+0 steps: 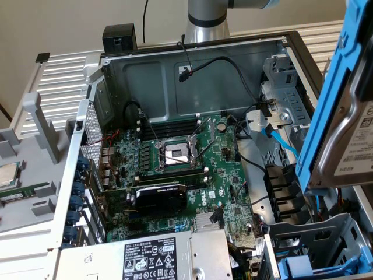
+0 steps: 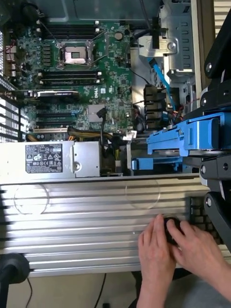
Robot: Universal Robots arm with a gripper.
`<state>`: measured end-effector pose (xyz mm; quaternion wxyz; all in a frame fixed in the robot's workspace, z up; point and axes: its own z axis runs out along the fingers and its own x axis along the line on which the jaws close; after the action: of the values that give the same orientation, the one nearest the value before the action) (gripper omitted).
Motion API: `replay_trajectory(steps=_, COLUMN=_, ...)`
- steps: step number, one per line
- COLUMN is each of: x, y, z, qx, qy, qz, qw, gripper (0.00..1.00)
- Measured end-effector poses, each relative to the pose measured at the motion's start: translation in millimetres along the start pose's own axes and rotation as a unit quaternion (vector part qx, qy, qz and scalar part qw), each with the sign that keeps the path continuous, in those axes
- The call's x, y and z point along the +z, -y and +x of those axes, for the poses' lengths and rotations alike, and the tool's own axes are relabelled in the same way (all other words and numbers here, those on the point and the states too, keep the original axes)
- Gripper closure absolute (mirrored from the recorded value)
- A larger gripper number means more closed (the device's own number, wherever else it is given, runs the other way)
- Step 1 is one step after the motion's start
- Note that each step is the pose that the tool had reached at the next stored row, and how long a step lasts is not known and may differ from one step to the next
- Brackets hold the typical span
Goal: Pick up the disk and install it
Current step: 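Pick up the disk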
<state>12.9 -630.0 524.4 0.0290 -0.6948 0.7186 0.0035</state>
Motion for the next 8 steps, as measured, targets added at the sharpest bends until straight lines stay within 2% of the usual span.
replay_trajectory(steps=8, x=8.3, y=-0.2, z=-0.1, qx=-0.002, qy=0.0002, qz=-0.0001, qw=1.0000, gripper=0.63)
